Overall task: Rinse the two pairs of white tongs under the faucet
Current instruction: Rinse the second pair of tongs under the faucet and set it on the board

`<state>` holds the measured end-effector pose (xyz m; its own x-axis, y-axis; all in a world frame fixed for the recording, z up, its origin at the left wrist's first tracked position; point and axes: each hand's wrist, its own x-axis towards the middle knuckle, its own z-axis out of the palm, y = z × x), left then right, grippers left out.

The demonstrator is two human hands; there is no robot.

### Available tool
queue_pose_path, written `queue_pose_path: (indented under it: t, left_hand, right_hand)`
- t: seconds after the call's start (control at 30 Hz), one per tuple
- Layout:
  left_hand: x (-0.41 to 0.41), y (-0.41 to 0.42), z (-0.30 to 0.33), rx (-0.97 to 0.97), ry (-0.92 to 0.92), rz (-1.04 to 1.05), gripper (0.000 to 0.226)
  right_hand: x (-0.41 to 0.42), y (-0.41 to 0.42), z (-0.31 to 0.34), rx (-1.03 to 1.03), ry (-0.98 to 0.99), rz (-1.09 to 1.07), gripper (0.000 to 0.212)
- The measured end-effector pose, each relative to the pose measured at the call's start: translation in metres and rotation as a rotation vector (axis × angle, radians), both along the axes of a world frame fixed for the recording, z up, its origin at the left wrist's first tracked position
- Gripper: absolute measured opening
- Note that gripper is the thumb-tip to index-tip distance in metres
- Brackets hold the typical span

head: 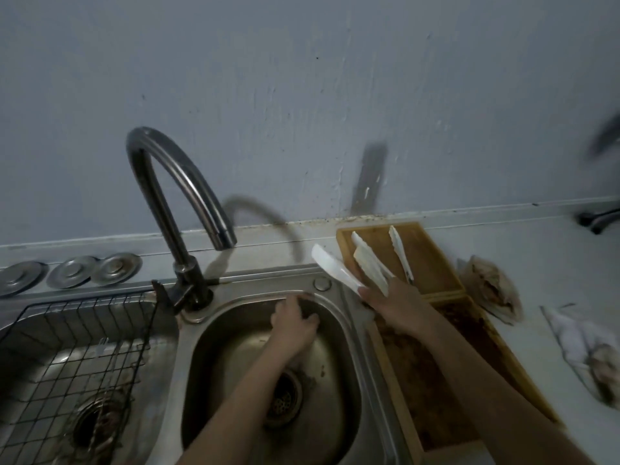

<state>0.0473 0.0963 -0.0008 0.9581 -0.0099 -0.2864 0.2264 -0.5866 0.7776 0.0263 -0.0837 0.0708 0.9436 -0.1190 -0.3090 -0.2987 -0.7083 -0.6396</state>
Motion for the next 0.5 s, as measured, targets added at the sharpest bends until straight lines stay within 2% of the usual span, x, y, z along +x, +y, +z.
queue_pose_path:
  t: [0.07, 0.1, 0.17, 0.3, 0.5]
  left_hand:
    - [0.01, -0.018, 0.008, 0.0, -0.066, -0.19, 0.011]
    - [0.018, -0.029, 0.012, 0.007, -0.098, -0.248, 0.01]
    - [0.032, -0.045, 0.021, 0.08, -0.189, -0.322, 0.013]
    - [0.06, -0.066, 0.023, 0.283, -0.358, -0.44, 0.024]
    - [0.09, -0.079, -0.012, 0.418, -0.44, -0.584, 0.033]
  right_hand:
    - [0.015, -0.025, -0.001, -0.067, -0.087, -0.108, 0.038]
    - [0.023, -0.04, -0.005, -0.138, -0.135, -0.156, 0.043]
    - [0.038, -0.061, -0.017, -0.255, -0.176, -0.235, 0.06]
    - [0.059, -0.081, -0.037, -0.281, -0.197, -0.282, 0.074]
    - [0.087, -0.085, -0.057, -0.358, -0.129, -0.286, 0.067]
